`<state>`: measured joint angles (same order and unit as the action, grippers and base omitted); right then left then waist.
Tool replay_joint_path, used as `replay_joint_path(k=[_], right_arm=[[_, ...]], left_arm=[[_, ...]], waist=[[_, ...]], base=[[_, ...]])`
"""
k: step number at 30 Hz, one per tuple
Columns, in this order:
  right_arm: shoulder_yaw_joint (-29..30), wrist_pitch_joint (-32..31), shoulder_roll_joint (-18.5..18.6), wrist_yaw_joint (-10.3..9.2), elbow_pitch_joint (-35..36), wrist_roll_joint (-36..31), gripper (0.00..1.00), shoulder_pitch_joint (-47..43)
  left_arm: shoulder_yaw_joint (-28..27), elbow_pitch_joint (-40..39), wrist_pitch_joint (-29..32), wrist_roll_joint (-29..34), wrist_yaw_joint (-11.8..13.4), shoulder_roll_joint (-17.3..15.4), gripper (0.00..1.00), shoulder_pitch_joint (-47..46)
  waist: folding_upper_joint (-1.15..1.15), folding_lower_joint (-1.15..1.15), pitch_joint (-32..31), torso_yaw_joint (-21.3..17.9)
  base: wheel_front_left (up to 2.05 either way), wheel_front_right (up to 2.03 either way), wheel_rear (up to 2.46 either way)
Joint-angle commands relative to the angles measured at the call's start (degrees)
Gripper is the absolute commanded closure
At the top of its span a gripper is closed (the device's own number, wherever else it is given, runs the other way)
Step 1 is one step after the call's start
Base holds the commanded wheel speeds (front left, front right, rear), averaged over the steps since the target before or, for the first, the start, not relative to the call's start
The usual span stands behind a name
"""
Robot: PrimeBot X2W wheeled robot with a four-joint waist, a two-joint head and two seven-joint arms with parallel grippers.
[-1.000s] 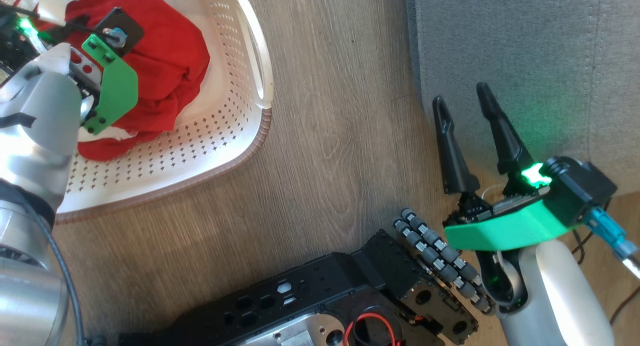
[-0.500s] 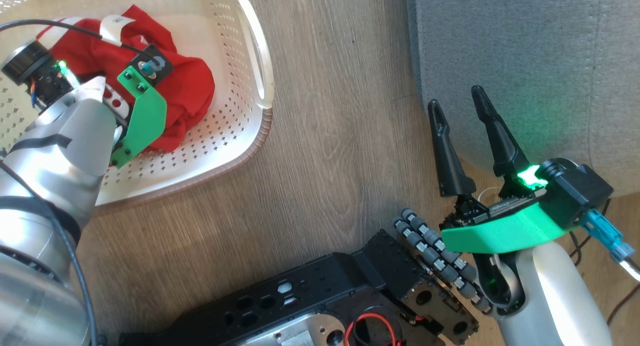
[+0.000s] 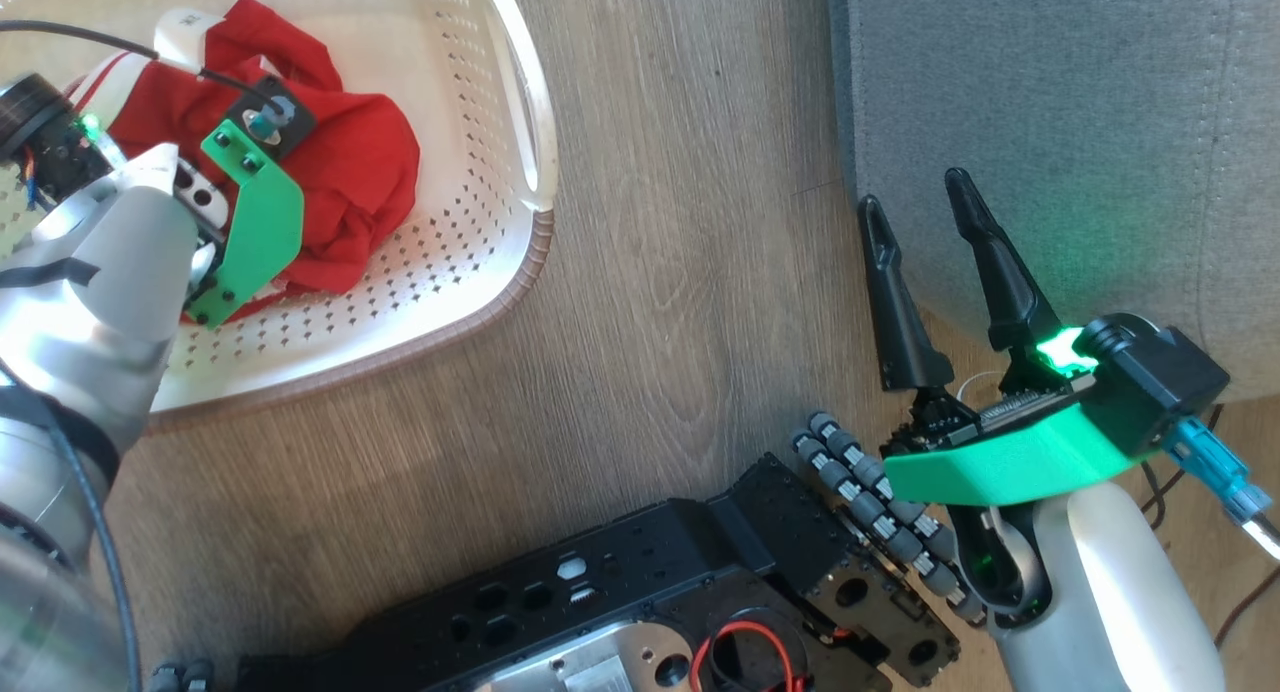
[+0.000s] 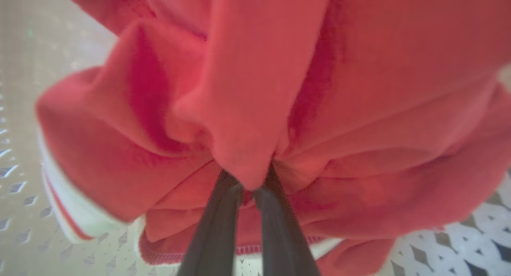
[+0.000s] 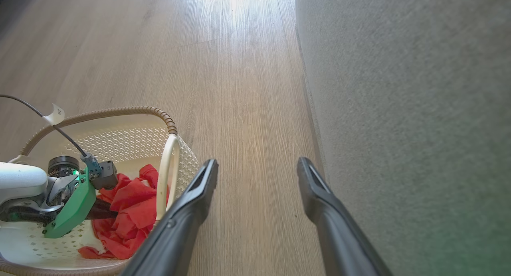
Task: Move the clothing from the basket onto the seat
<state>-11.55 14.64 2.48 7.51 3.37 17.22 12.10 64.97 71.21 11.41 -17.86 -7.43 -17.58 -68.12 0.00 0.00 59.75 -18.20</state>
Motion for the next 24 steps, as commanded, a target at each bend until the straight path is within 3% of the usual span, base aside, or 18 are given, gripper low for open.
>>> replay_joint_path(k=[1,15,19,24], right_arm=[[-1.0,0.4,0.4,-0.02,1.2,0.1,0.0,-2.6],[-1.0,0.4,0.4,-0.02,0.7,0.2,0.0,2.1],[-0.8,0.4,0.4,-0.02,-0.1,-0.3,0.0,4.2],[0.6,0.4,0.4,-0.02,-1.7,-1.9,0.0,5.0]], left_arm=[[0.1,-0.7,-0.6,-1.0,-0.1,-1.7,1.0,0.3],[3.4,-1.0,-6.9,-9.4,-0.1,-3.5,1.0,-1.2],[2.6,-0.9,-13.1,-10.9,0.0,-3.3,1.0,-1.5],[0.9,0.0,-19.9,-13.2,0.2,-0.6,1.0,0.3]], waist=[[0.0,0.0,0.0,0.0],[0.0,0.0,-2.1,0.4],[0.0,0.0,-4.7,1.2],[0.0,0.0,-10.3,3.8]], base=[[0.0,0.0,0.0],[0.0,0.0,0.0],[0.0,0.0,0.0],[0.0,0.0,0.0]])
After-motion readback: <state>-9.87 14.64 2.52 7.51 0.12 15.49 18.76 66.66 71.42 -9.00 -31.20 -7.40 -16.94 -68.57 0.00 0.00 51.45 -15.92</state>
